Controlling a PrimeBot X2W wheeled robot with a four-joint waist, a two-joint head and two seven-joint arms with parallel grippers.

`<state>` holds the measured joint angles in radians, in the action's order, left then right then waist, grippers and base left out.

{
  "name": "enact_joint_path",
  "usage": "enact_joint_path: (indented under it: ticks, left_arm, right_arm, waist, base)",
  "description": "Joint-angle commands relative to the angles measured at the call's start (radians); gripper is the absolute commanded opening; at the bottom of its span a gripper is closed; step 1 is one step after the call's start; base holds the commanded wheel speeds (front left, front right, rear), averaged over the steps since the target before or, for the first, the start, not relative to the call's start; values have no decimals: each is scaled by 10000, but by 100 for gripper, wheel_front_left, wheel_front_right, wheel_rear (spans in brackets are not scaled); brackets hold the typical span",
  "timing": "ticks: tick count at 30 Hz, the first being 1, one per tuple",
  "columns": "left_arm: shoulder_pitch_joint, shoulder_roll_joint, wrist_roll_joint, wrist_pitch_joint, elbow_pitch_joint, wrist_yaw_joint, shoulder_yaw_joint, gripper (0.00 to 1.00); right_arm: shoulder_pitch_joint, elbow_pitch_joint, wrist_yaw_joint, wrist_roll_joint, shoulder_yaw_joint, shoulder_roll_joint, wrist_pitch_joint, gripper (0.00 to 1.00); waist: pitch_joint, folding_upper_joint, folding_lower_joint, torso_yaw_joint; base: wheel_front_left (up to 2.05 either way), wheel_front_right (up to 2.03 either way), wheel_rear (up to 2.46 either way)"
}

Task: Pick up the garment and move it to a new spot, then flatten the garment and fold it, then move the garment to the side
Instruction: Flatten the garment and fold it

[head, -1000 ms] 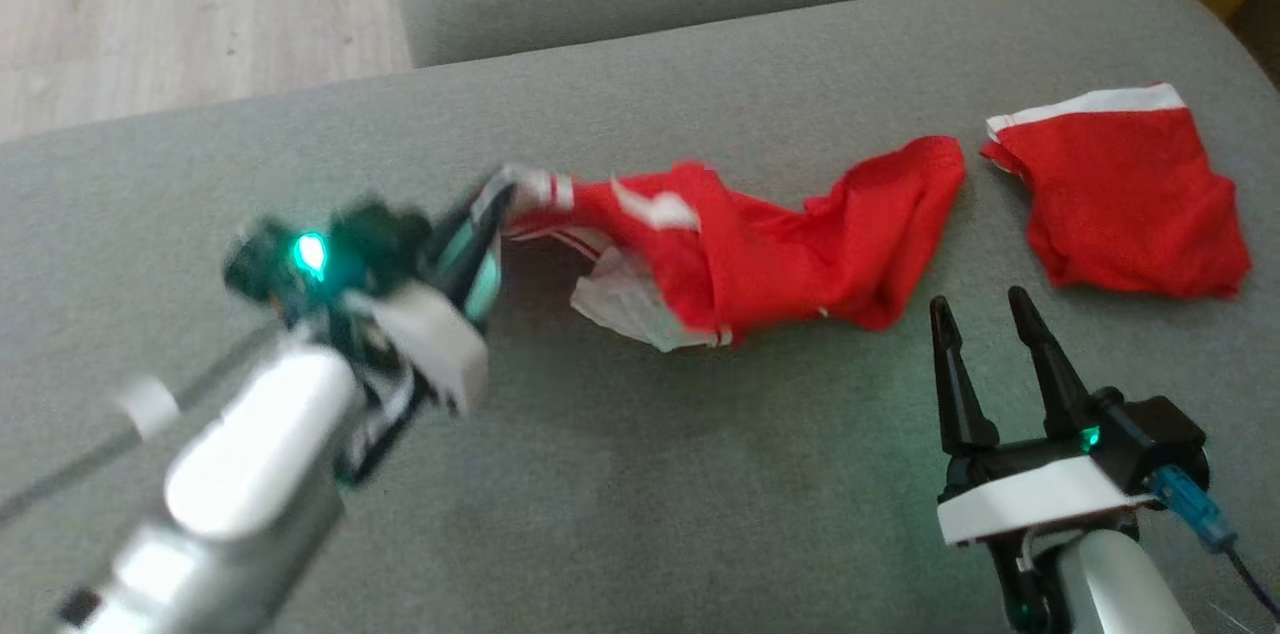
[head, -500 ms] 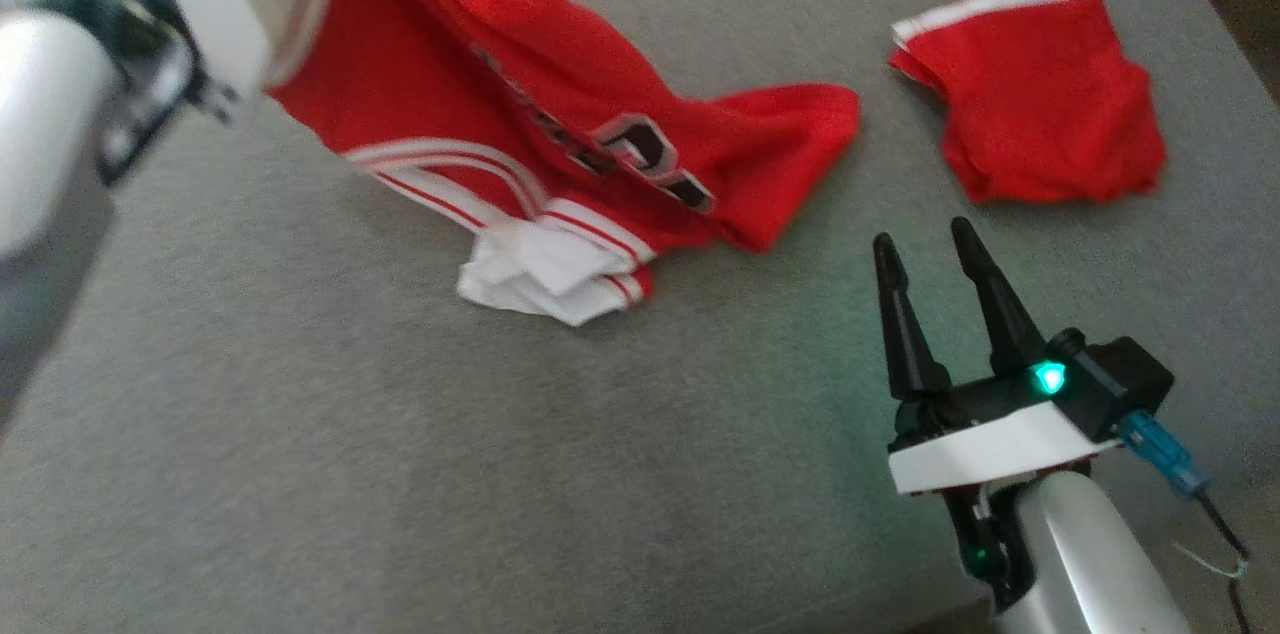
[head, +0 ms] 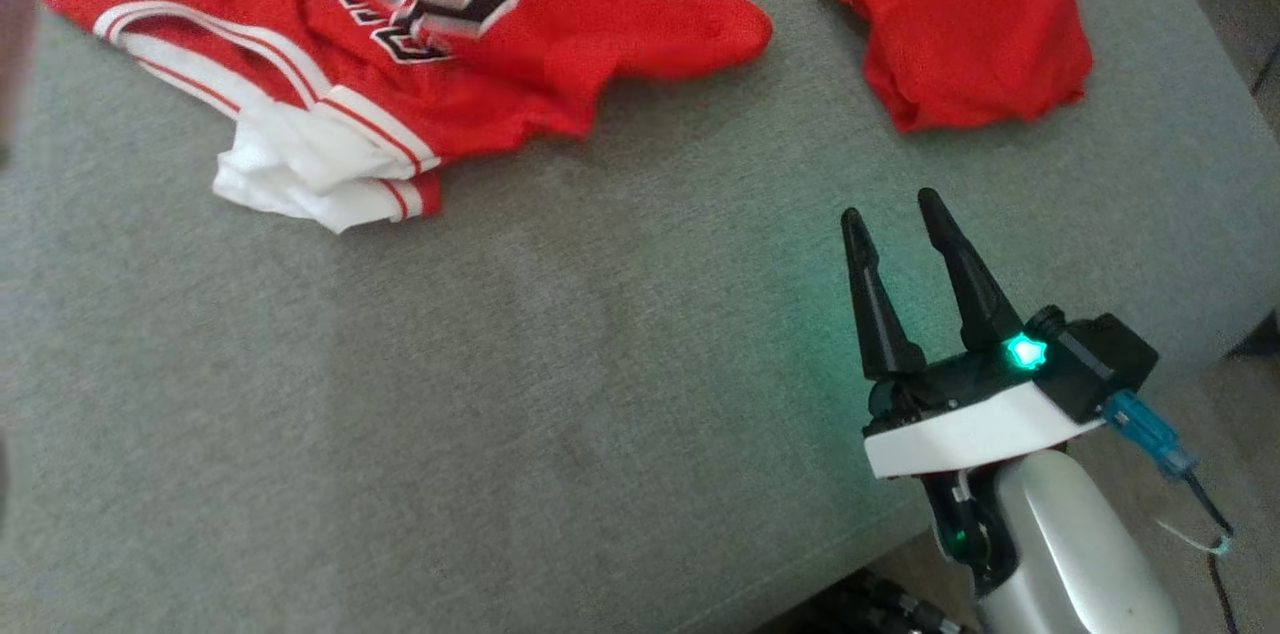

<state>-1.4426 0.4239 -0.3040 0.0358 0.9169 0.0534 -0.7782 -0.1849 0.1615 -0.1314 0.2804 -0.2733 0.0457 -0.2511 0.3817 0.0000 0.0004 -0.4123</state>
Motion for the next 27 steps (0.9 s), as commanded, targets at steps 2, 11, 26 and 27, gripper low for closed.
enact_joint_path:
  ticks: [2,11,26,27]
  left_arm:
    - [-314,47,-119,-534,220,133,219,100]
    - [1068,-807,-1072,-2345,638,253,625,100]
    - [6334,-1363,-2427,-2968,-2095,-865,1580,100]
    - [6746,-1396,-2482,-2969,-2420,-1005,1684,100]
  right_arm:
    - [-148,-264,7,-60,-72,45,-107,100]
    - [-24,-92,7,-539,672,45,-107,100]
    - [567,-7,7,-1346,1768,45,-107,100]
    - [619,-13,7,-1367,1813,45,-107,100]
  waist:
    - [-138,0,-4,334]
    - [-954,0,-4,1591]
    - [-2055,0,-4,3256]
    - [-2105,0,-4,3323]
  base:
    - [0,0,0]
    - [0,0,0]
    - [0,0,0]
    - [0,0,0]
